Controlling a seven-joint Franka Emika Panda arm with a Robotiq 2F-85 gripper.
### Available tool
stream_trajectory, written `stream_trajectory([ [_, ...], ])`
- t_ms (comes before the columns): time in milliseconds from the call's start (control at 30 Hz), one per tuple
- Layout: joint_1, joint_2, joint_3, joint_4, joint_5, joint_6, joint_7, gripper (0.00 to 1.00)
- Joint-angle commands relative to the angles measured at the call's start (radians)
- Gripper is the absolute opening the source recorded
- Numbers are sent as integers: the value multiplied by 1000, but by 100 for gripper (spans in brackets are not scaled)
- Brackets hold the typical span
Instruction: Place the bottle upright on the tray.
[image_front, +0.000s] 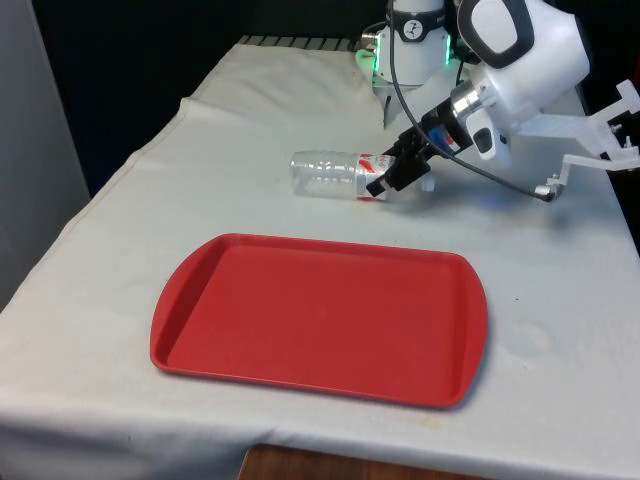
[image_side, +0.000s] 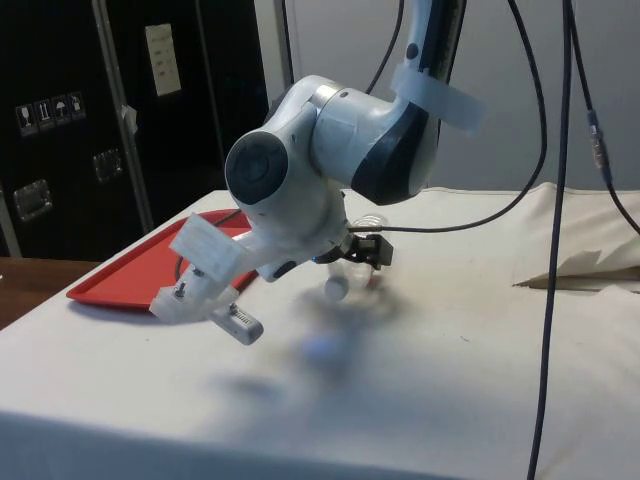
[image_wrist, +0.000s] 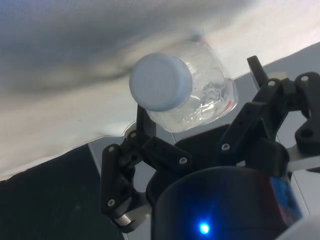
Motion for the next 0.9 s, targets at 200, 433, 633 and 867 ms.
stream_trajectory([
  [200,0,0,0,0,0,0,0,100],
  [433,0,0,0,-1,0,0,0,100],
  [633,1,-1,0,-2,0,0,0,86],
  [867,0,-1,2,-1,-1,-4,1,53],
])
